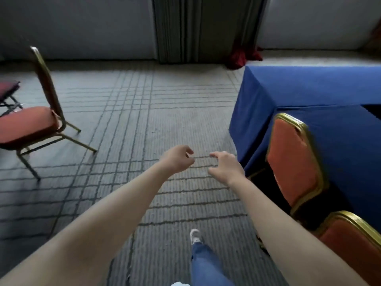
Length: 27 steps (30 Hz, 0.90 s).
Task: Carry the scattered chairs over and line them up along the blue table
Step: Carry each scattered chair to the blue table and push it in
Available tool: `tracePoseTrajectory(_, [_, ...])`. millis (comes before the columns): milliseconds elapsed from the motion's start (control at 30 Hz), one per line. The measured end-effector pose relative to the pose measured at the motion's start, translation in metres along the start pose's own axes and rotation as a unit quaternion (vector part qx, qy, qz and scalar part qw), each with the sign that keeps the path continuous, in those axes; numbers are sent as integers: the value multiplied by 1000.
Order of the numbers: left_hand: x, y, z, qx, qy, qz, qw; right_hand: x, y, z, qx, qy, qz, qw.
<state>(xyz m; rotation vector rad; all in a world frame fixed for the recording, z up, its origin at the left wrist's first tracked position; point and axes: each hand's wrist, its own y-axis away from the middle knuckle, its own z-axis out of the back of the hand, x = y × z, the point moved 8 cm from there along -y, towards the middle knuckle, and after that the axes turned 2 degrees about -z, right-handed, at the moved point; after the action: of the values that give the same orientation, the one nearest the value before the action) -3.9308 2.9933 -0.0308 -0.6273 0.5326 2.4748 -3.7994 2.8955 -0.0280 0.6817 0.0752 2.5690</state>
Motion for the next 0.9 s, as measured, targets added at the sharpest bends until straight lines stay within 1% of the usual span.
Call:
tracePoseTrajectory(133, [63, -10, 44, -55, 24, 77, 995, 60, -55, -27, 44, 10, 61, 997])
tracePoseTrajectory(333, [135, -51, 104, -132, 40, 178, 974, 143, -152, -54, 86, 80, 165, 979])
tracePoseTrajectory(467, [166, -87, 143, -168, 71, 216, 959, 191, -216, -64, 117, 91, 226, 963])
tracePoseTrajectory(633, [202, -115, 184, -202, 103, 257, 940, 251, -279, -71, 134, 78, 290, 944])
tracePoseTrajectory(900, [282, -156, 262, -250, 134, 315, 906, 371, -371, -84, 142, 47, 374, 915])
